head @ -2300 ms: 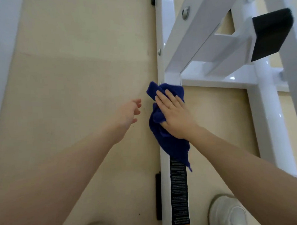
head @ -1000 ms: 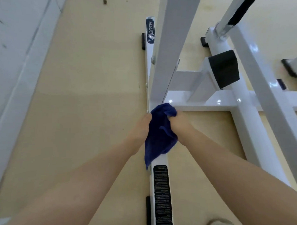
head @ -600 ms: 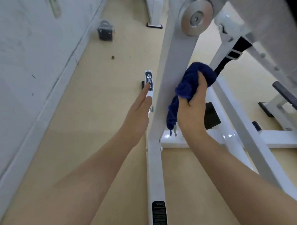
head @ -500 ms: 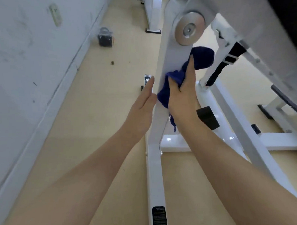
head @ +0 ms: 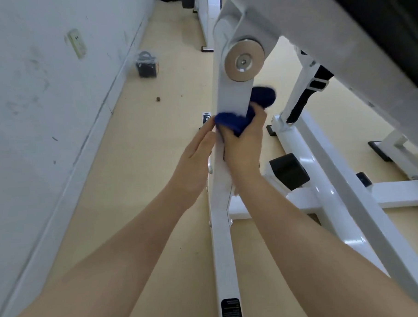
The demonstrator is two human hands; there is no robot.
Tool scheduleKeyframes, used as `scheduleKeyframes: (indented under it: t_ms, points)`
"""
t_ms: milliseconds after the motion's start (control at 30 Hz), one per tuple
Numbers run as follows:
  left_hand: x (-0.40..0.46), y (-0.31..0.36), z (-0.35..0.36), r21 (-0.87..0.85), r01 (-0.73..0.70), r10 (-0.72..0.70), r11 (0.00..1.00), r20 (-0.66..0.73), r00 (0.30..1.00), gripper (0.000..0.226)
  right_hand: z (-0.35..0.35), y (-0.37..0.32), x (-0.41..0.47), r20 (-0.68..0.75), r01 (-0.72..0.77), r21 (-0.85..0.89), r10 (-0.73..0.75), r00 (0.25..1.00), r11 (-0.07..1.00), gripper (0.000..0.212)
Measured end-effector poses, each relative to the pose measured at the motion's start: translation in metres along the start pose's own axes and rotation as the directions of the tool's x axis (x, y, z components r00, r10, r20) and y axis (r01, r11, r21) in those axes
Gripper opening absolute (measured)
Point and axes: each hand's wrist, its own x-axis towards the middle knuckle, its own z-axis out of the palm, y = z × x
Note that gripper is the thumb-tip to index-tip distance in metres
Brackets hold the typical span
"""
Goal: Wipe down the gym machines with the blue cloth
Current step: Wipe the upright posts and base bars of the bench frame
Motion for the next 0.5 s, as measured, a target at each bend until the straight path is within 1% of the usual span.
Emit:
scheduleKeyframes:
  t_ms: [33, 67, 100, 133, 200, 267, 300, 333, 400, 467, 500]
  points:
    - [0.000, -0.002, -0.002, -0.014, 0.013, -0.013, 1.000, -0.012, 1.000, 0.030, -0.001, 0.006, -0.006, 0.041, -0.078, 0.051, 0.076, 0.996, 0.996, 0.048]
    - [-0.001, -0.005, -0.005, -0.040, 0.033, -0.034, 0.999, -0.021, 0.999, 0.029, -0.002, 0.012, -0.010, 0.079, -0.128, 0.082, 0.122, 0.989, 0.988, 0.047]
    - [-0.002, -0.009, -0.008, -0.060, 0.056, -0.058, 0.997, -0.024, 0.998, 0.028, -0.002, 0.013, -0.010, 0.093, -0.136, 0.073, 0.129, 0.987, 0.988, 0.048]
    - [-0.003, -0.013, -0.010, -0.067, 0.075, -0.076, 0.995, -0.018, 0.997, 0.029, -0.001, 0.008, -0.007, 0.074, -0.103, 0.041, 0.099, 0.992, 0.994, 0.050]
    - [-0.005, -0.016, -0.010, -0.040, 0.091, -0.091, 0.995, 0.006, 0.996, 0.030, 0.001, -0.011, 0.007, 0.000, 0.032, -0.011, -0.032, 0.999, 0.999, 0.062]
    - [-0.004, -0.018, -0.009, -0.026, 0.090, -0.090, 0.996, 0.012, 0.996, 0.039, 0.008, -0.026, 0.024, -0.077, 0.158, 0.010, -0.157, 0.985, 0.987, 0.074]
    - [-0.003, -0.019, -0.009, -0.040, 0.105, -0.105, 0.994, 0.007, 0.994, 0.042, 0.012, -0.029, 0.028, -0.104, 0.180, 0.021, -0.177, 0.979, 0.983, 0.079]
    - [-0.002, -0.020, -0.009, -0.060, 0.127, -0.127, 0.990, 0.005, 0.992, 0.043, 0.015, -0.027, 0.028, -0.121, 0.169, 0.015, -0.166, 0.979, 0.986, 0.082]
    - [-0.001, -0.022, -0.011, -0.098, 0.159, -0.158, 0.982, 0.020, 0.987, 0.052, 0.019, -0.008, 0.016, -0.111, 0.086, -0.010, -0.086, 0.990, 0.996, 0.083]
    - [-0.001, -0.025, -0.013, -0.110, 0.181, -0.177, 0.977, 0.046, 0.983, 0.059, 0.017, 0.015, -0.003, -0.052, -0.034, -0.009, 0.034, 0.998, 0.999, 0.078]
    - [-0.002, -0.026, -0.014, -0.108, 0.194, -0.191, 0.975, 0.044, 0.981, 0.058, 0.014, 0.021, -0.009, -0.014, -0.093, 0.004, 0.093, 0.996, 0.996, 0.074]
